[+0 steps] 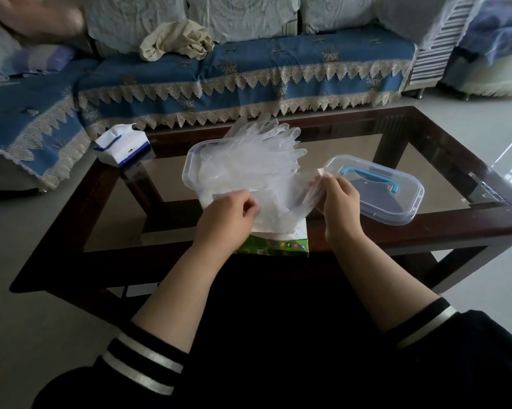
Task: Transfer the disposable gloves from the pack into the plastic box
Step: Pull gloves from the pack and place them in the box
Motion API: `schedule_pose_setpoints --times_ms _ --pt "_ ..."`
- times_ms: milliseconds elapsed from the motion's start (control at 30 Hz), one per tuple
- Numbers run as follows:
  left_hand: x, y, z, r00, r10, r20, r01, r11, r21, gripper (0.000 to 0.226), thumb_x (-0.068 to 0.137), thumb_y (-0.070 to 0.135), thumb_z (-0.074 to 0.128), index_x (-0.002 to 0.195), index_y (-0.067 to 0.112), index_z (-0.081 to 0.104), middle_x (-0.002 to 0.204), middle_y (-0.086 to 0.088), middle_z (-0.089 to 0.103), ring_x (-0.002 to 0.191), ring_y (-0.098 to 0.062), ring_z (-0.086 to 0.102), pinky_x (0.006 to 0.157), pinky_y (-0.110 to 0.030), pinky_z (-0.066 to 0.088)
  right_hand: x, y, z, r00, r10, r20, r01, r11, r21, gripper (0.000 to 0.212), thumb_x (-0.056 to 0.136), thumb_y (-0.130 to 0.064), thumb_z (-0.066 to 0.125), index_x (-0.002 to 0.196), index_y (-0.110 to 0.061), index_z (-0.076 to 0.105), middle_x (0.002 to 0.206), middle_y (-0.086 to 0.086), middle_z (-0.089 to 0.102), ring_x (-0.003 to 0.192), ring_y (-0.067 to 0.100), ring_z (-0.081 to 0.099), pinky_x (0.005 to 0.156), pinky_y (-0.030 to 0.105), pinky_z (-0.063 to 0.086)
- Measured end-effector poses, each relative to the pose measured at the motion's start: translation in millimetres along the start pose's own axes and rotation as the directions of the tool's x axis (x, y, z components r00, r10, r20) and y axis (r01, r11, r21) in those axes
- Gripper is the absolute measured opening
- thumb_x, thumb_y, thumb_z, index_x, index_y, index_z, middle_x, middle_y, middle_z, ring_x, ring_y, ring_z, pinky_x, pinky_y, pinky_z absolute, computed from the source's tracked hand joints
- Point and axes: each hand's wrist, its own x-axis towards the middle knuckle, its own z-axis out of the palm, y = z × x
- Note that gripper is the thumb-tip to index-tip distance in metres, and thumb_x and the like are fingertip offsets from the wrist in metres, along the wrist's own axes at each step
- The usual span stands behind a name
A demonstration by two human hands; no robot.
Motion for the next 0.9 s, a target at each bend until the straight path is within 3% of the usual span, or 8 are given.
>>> schedule_pose_setpoints --times_ms 167,300,400,467,567,634,767,900 --pt "18 68 -13 0.964 0.224 -0.146 -0.245 0.958 -0.149 0.012 0.094 0.016 0.061 0.102 0.015 0.069 0.096 0.004 0.071 0.080 -0.007 0.062 0.072 -0.015 0.050 -1 -4 -5 0.996 0.085 0.032 -0.086 0.995 0.046 0.053 0.103 -0.045 0.025 0.084 -0.014 0.063 0.090 0.005 0.069 0.092 0.019 0.065 0.085 0.031 0.050" --pt "56 85 -7 0.931 0.338 0.136 -0.364 0.889 0.277 0.049 0.092 0.002 0.053 0.135 0.026 0.050 0.135 0.001 0.051 0.124 -0.020 0.044 0.096 -0.034 0.043 9 0 -10 0.988 0.154 -0.026 -0.153 0.987 0.040 0.057 0.104 -0.045 0.022 0.086 -0.012 0.065 0.087 0.004 0.070 0.092 0.020 0.065 0.087 0.033 0.048" --pt "72 94 1 0.887 0.345 0.307 -0.451 0.790 0.415 0.068 0.089 0.004 0.057 0.147 0.031 0.033 0.147 0.002 0.036 0.137 -0.025 0.024 0.108 -0.040 0.030 20 7 -17 0.982 0.189 -0.012 -0.187 0.958 -0.217 0.025 0.101 -0.014 0.037 0.108 -0.007 0.060 0.085 0.003 0.067 0.081 0.015 0.060 0.079 0.031 0.049" --pt "79 96 7 0.878 0.293 0.378 -0.424 0.841 0.335 0.060 0.088 0.015 0.064 0.141 0.033 0.040 0.147 0.001 0.035 0.139 -0.024 0.024 0.110 -0.040 0.028 23 11 -21 0.969 0.210 0.128 -0.087 0.780 -0.620 0.031 0.091 -0.003 0.048 0.120 -0.008 0.055 0.104 0.006 0.066 0.090 0.018 0.059 0.083 0.034 0.050" --pt "83 97 14 0.890 0.228 0.394 -0.320 0.929 0.185 0.021 0.089 0.025 0.066 0.106 0.033 0.058 0.136 -0.003 0.042 0.130 -0.022 0.039 0.100 -0.035 0.036 16 15 -25 0.871 0.347 0.347 0.209 0.378 -0.902 0.067 0.087 -0.019 0.062 0.144 -0.013 0.030 0.143 0.013 0.039 0.130 0.034 0.039 0.109 0.046 0.034" --pt "84 97 18 0.883 0.254 0.394 -0.334 0.931 0.148 0.007 0.093 0.023 0.060 0.092 0.030 0.059 0.118 -0.001 0.054 0.115 -0.021 0.052 0.084 -0.027 0.040 8 15 -25 0.790 0.409 0.457 0.388 0.244 -0.889 0.086 0.085 -0.028 0.068 0.151 -0.013 0.015 0.151 0.012 0.025 0.139 0.034 0.022 0.114 0.046 0.019" --pt "81 96 24 0.868 0.353 0.349 -0.379 0.925 0.007 0.012 0.097 0.017 0.053 0.090 0.020 0.062 0.089 0.002 0.063 0.083 -0.016 0.058 0.070 -0.024 0.043 14 21 -25 0.744 0.431 0.511 0.427 0.282 -0.859 0.108 0.069 -0.050 0.079 0.151 -0.016 0.017 0.148 0.005 0.026 0.136 0.032 0.022 0.112 0.049 0.026" --pt "70 84 38 0.822 0.562 0.089 -0.568 0.820 0.074 0.014 0.098 0.018 0.055 0.092 0.009 0.062 0.078 -0.003 0.063 0.066 -0.020 0.057 0.056 -0.017 0.031 14 26 -20 0.726 0.418 0.547 0.508 0.211 -0.835 0.093 0.070 -0.057 0.075 0.141 -0.009 0.039 0.138 0.008 0.039 0.128 0.028 0.030 0.108 0.045 0.035"
